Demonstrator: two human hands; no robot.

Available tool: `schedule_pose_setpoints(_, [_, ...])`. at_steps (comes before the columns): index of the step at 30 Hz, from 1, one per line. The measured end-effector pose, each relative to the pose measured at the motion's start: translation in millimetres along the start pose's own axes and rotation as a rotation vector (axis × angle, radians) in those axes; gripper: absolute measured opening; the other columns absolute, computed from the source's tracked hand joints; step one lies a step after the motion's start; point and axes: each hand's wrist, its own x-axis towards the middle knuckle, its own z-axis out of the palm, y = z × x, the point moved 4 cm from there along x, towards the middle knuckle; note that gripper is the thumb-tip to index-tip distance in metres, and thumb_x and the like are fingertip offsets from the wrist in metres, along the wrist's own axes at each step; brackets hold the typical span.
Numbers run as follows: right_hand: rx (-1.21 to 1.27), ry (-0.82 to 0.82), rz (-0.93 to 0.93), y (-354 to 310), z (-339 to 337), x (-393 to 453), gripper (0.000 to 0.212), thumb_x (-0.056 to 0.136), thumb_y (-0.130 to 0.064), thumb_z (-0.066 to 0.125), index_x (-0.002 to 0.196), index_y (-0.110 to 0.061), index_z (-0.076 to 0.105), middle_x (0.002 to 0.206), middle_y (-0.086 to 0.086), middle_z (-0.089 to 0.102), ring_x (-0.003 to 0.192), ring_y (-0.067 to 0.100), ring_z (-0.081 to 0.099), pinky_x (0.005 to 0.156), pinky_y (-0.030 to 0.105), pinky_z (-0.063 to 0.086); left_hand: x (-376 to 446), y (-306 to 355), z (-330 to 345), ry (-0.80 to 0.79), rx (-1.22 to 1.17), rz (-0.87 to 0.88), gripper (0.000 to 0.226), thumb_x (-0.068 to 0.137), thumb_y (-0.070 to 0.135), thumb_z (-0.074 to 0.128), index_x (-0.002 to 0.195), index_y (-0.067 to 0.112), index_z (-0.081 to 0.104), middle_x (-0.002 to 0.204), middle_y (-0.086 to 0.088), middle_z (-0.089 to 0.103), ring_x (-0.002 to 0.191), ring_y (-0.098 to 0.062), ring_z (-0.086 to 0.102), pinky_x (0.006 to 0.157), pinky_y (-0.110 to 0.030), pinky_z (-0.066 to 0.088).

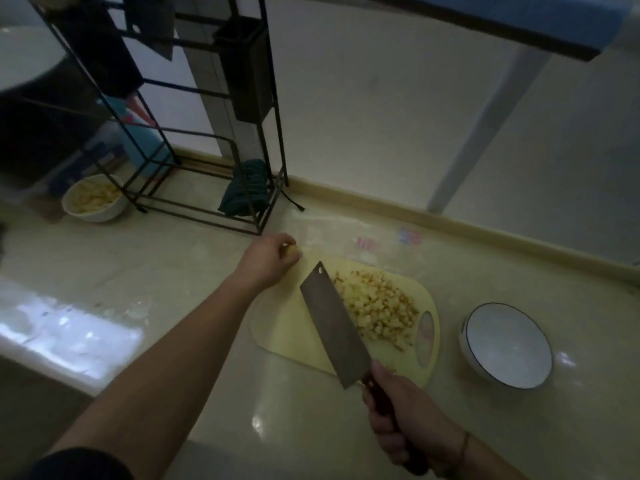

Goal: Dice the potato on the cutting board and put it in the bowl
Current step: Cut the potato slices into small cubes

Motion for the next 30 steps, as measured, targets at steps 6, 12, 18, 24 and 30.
schedule_pose_setpoints(6, [0.0, 0.014, -0.018, 7.6, -3.5, 24.3, 0.051, 0.087, -0.063, 0.042, 0.071, -0.015, 0.047, 0.055, 0.006, 0.028, 0.037, 0.011, 0.022, 0.042, 0.014, 0.021, -33.7, -25.6, 20.1, -0.052, 0.094, -0.072, 0.038, 0.095, 0.04, 0.062, 0.127, 0.019, 0.063, 0.112, -0.006, 0.056, 0.102, -0.025, 0.059, 0.086, -0.032, 0.045])
schedule_pose_setpoints(12, [-0.06, 0.092, -0.084, 4.3, -20.9, 23.7, 0.053, 0.087, -0.064, 0.042, 0.073, -0.013, 0.046, 0.054, 0.005, 0.031, 0.041, 0.011, 0.02, 0.044, 0.017, 0.02, -62.1, -18.7, 34.1, -0.019, 0.096, -0.082, 0.048, 0.094, 0.047, 0.063, 0.131, 0.016, 0.059, 0.119, -0.006, 0.051, 0.102, -0.025, 0.058, 0.089, -0.033, 0.047])
schedule_pose_setpoints(18, [-0.191, 0.191, -0.211, 3.5, 22.3, 29.7, 0.05, 0.095, -0.06, 0.037, 0.069, -0.018, 0.04, 0.049, 0.001, 0.032, 0.036, 0.013, 0.028, 0.044, 0.019, 0.022, -86.0, -24.2, 36.1, -0.027, 0.097, -0.137, 0.047, 0.092, 0.039, 0.066, 0.129, 0.011, 0.057, 0.121, -0.007, 0.049, 0.105, -0.027, 0.058, 0.091, -0.035, 0.047])
schedule_pose_setpoints(24, [-0.559, 0.388, -0.411, -10.6, 57.2, 41.5, 0.058, 0.096, -0.056, 0.032, 0.057, -0.015, 0.046, 0.059, 0.006, 0.056, 0.053, 0.021, 0.052, 0.056, 0.034, 0.044, -80.4, -16.2, 25.1, -0.15, 0.083, 0.075, 0.061, 0.089, 0.011, 0.065, 0.147, 0.016, 0.048, 0.141, -0.008, 0.047, 0.122, -0.027, 0.054, 0.102, -0.03, 0.043])
schedule_pose_setpoints(30, [-0.52, 0.371, -0.38, -16.5, 72.9, 48.9, 0.054, 0.097, -0.055, 0.031, 0.06, -0.018, 0.044, 0.06, 0.002, 0.05, 0.05, 0.018, 0.048, 0.045, 0.024, 0.036, -80.1, -12.9, 33.9, -0.095, 0.081, 0.056, 0.04, 0.086, 0.009, 0.065, 0.125, 0.011, 0.061, 0.118, -0.01, 0.051, 0.097, -0.031, 0.061, 0.086, -0.034, 0.049])
